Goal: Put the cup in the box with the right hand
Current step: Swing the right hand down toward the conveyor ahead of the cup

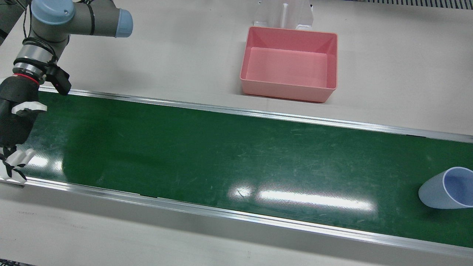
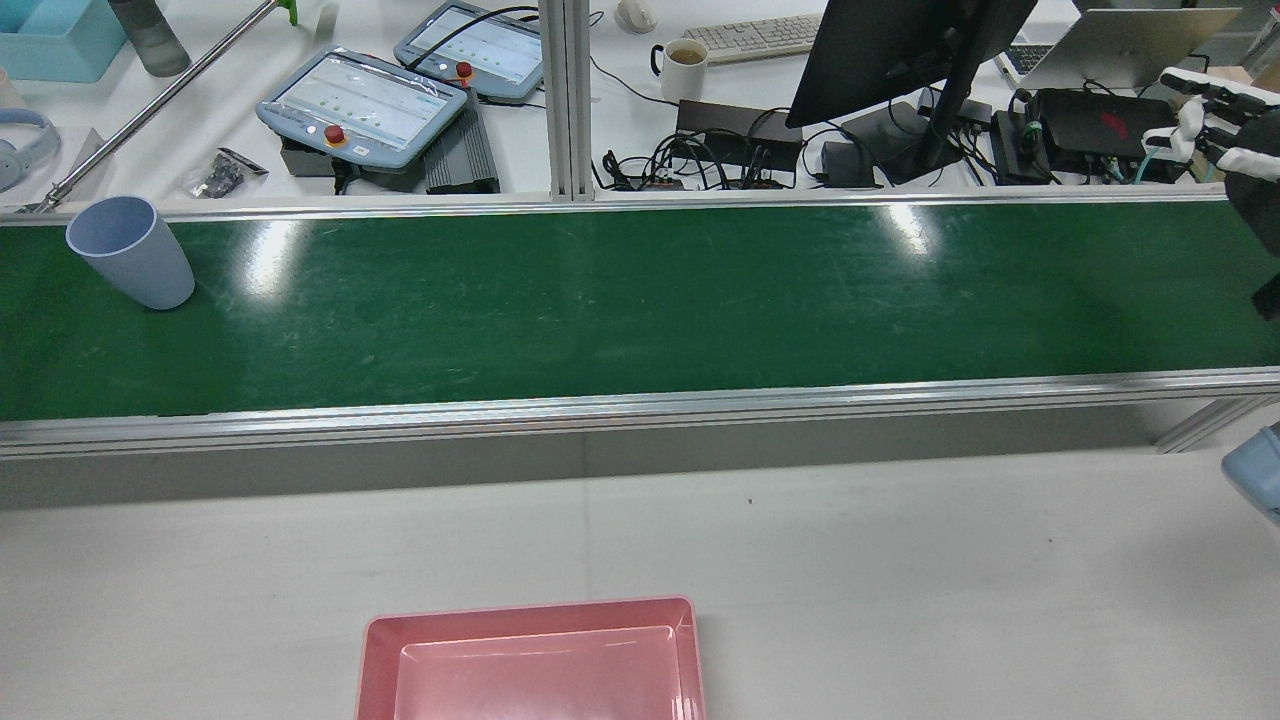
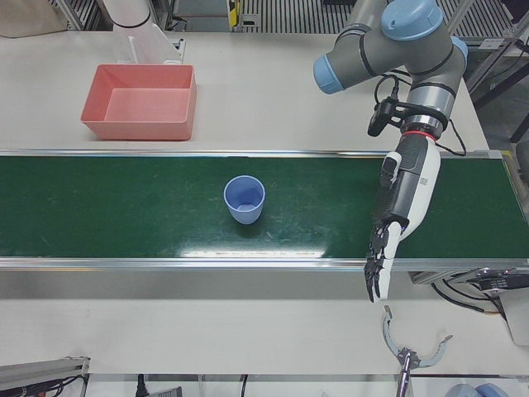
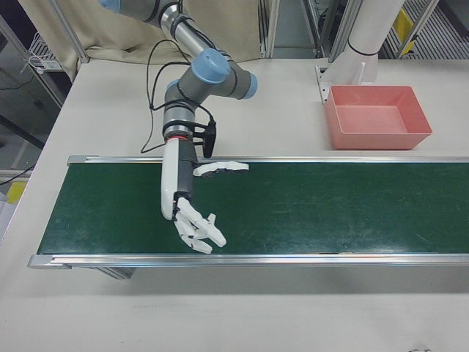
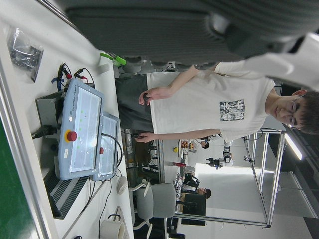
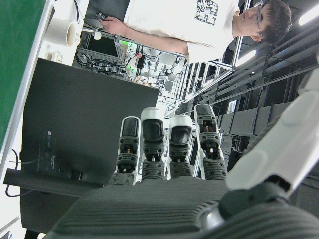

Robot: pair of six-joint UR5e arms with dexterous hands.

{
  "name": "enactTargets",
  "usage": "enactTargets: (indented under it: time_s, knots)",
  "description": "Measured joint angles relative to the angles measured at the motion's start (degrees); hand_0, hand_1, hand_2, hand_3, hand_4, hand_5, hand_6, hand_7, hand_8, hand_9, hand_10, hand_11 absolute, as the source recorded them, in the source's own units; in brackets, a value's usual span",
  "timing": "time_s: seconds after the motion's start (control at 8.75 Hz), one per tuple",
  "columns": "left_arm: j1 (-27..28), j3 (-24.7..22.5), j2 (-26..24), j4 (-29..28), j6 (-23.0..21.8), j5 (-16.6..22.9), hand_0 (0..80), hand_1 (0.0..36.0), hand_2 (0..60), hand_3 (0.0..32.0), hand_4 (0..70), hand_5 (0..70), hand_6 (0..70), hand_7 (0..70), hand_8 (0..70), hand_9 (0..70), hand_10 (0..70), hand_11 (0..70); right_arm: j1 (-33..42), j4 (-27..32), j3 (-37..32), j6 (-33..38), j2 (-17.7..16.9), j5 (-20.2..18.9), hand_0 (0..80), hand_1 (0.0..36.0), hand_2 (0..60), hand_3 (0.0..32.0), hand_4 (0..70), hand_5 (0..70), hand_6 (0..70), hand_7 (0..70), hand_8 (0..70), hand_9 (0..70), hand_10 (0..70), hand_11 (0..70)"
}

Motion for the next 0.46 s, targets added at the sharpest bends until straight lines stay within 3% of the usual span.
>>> enactTargets:
  time_s: [0.46]
  knots:
    - [-0.01,-0.06,0.00,0.00,0.04,0.03,0.0,0.0,0.0,0.0,0.0,0.0,0.0,0.0,0.0,0.0,0.0,0.0,-8.97,-7.69,1.79,-2.37,8.64,9.01,40.6,7.6,13.6,0.0,26.5,4.9,32.4,70.0,37.0,61.4,14.5,20.9]
